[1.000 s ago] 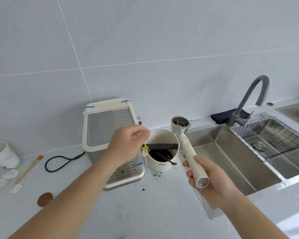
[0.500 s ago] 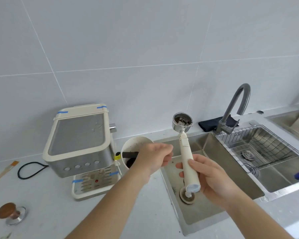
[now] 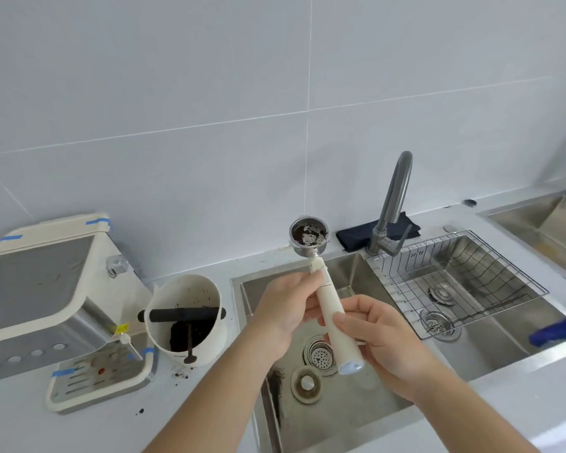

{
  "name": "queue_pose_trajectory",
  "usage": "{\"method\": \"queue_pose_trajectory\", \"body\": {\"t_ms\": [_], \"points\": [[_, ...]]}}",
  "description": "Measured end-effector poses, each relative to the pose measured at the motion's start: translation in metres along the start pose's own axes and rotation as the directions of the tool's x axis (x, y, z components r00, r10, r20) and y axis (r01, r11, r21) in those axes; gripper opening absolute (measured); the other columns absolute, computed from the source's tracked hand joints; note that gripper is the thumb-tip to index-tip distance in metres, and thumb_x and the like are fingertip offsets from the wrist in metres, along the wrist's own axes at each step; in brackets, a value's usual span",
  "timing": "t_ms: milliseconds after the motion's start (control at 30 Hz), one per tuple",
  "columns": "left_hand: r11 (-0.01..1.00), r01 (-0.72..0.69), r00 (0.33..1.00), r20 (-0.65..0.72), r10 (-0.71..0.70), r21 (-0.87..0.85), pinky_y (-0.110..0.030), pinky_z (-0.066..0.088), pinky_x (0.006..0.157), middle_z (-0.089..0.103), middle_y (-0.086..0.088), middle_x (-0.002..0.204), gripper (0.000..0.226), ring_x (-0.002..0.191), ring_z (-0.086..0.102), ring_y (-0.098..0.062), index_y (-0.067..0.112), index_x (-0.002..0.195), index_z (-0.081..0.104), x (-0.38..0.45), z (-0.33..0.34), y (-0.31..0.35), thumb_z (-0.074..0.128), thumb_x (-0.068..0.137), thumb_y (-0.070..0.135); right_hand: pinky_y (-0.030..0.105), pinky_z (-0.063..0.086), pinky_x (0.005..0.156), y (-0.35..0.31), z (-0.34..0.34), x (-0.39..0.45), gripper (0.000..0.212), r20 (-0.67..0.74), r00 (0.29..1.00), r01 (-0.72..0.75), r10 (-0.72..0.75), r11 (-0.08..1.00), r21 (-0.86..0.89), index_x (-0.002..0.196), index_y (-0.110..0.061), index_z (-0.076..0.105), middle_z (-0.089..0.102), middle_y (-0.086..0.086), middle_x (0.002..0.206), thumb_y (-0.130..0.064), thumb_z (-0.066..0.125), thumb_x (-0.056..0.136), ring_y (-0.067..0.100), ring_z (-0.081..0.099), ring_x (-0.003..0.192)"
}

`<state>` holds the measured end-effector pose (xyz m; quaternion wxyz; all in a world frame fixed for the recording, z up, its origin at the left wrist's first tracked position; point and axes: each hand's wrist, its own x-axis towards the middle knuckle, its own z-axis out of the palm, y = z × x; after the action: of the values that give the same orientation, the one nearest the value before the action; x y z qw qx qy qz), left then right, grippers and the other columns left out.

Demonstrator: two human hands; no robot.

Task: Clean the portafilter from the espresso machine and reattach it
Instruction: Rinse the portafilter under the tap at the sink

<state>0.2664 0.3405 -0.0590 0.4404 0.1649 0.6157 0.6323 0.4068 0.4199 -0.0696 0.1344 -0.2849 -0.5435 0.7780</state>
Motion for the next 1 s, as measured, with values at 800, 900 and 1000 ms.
{"method": "queue_pose_trajectory", "body": {"t_ms": [800,900,1000], "points": [[0.973,0.206,0.975,-0.103,-0.195,0.105,-0.038,0.058,0.080,0.070,-0.012,0.088,0.015,0.080,0.068,-0.024,-0.001,0.099,0.071,0.095,0.103,-0.038,0.059,0.092,0.006,0.039,0.057,0.087,-0.044,-0.222,0.091,0.021,-0.329,0.936,0.014,-0.122,0.950,-0.312,0.110,-0.025,0.069,0.077,-0.003,0.095,-0.020,0.067,0.089,0.016,0.073,0.088],[0.965,0.226,0.971,-0.106,-0.213,0.129,-0.043,0.057,0.085,0.068,-0.016,0.092,0.017,0.083,0.067,-0.026,-0.004,0.102,0.069,0.103,0.106,-0.042,0.058,0.092,0.005,0.044,0.058,0.087,-0.055,-0.241,0.115,0.025,-0.373,0.913,0.006,-0.166,0.919,-0.394,0.114,-0.022,0.069,0.076,-0.003,0.094,-0.021,0.066,0.089,0.019,0.073,0.087],[0.961,0.234,0.970,-0.096,-0.221,0.148,-0.046,0.056,0.088,0.068,-0.015,0.091,0.016,0.085,0.066,-0.027,-0.001,0.102,0.070,0.112,0.109,-0.044,0.059,0.093,0.006,0.036,0.057,0.072,-0.066,-0.252,0.144,0.031,-0.394,0.894,-0.027,-0.215,0.851,-0.525,0.121,-0.022,0.065,0.072,-0.007,0.101,-0.025,0.063,0.091,0.019,0.071,0.089]]}}
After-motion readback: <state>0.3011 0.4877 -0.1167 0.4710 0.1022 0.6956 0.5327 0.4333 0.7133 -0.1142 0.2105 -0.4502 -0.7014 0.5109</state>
